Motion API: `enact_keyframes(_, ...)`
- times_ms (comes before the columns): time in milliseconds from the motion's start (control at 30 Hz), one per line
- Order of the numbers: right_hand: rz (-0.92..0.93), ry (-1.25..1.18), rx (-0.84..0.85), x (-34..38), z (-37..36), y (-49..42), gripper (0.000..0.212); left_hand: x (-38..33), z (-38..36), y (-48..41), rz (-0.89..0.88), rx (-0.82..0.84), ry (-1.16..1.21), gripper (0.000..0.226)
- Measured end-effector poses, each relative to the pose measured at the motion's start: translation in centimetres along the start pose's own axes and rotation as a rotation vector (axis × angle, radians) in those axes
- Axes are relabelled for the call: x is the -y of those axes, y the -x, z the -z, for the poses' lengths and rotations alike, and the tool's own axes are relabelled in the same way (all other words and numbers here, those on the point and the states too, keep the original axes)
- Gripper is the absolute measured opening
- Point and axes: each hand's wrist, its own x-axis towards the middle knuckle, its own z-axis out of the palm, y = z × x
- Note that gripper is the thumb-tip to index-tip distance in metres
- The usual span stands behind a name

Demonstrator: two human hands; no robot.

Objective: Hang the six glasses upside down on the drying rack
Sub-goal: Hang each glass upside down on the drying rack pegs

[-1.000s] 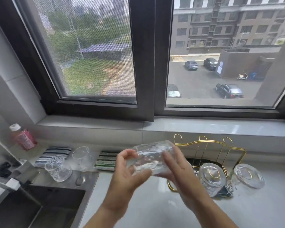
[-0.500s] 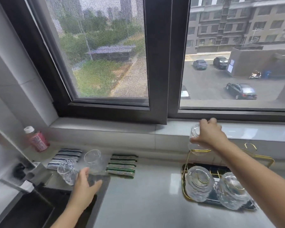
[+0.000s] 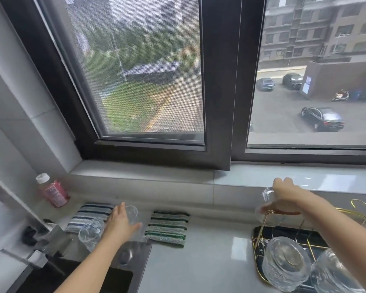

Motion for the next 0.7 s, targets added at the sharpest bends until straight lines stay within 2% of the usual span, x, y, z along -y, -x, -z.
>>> enact_keyframes(67, 0.031, -0.046, -0.033, -0.3, 0.6, 0.6, 0.093, 0.1, -0.3, -0.6, 0.011, -0.025, 0.017, 0.092)
enact_keyframes(133, 0.098, -0.151, -0.173, -0.3, 1.1, 1.7, 0.080, -0.1, -0.2, -0.3, 0.021, -0.115, 0.047, 0.085)
enact_keyframes(200, 0.225, -0.340, -0.352, 0.0, 1.0, 3.4, 0.061, -0.5, 0.4, 0.7, 0.032, -0.215, 0.198, 0.079)
enact_keyframes(267, 0.357, -0.562, -0.424, 0.8, 0.1, 5.8, 0.042, -1.1, 1.5, 2.4, -0.031, -0.319, 0.403, 0.076)
enact_keyframes(333, 0.425, -0.746, -0.338, 2.4, -0.9, 8.3, 0.033, -2.6, 3.1, 5.0, -0.175, -0.320, 0.662, 0.074)
enact_keyframes(433, 0.418, -1.149, 0.030, 5.4, -1.8, 11.3, 0.036, -7.7, 4.5, 11.2, -0.426, -0.073, 1.157, 0.065)
enact_keyframes(500, 0.408, -1.421, 0.267, 6.1, -1.4, 12.8, 0.033, -11.6, 3.9, 14.9, -0.568, 0.067, 1.282, 0.061)
enact_keyframes(533, 0.419, -1.515, 0.289, 5.5, -0.9, 13.2, 0.031, -13.2, 3.4, 16.2, -0.616, 0.115, 1.304, 0.065)
enact_keyframes(600, 0.438, -1.597, 0.188, 3.3, 0.9, 13.9, 0.033, -15.4, 2.3, 17.9, -0.643, 0.199, 1.285, 0.088)
enact_keyframes(633, 0.428, -1.554, 0.070, 1.9, 2.0, 14.1, 0.036, -15.9, 1.8, 18.2, -0.638, 0.238, 1.245, 0.098)
enact_keyframes(700, 0.330, -1.230, -0.263, -1.5, 4.4, 13.5, 0.049, -15.2, 0.8, 18.0, -0.582, 0.288, 1.126, 0.096)
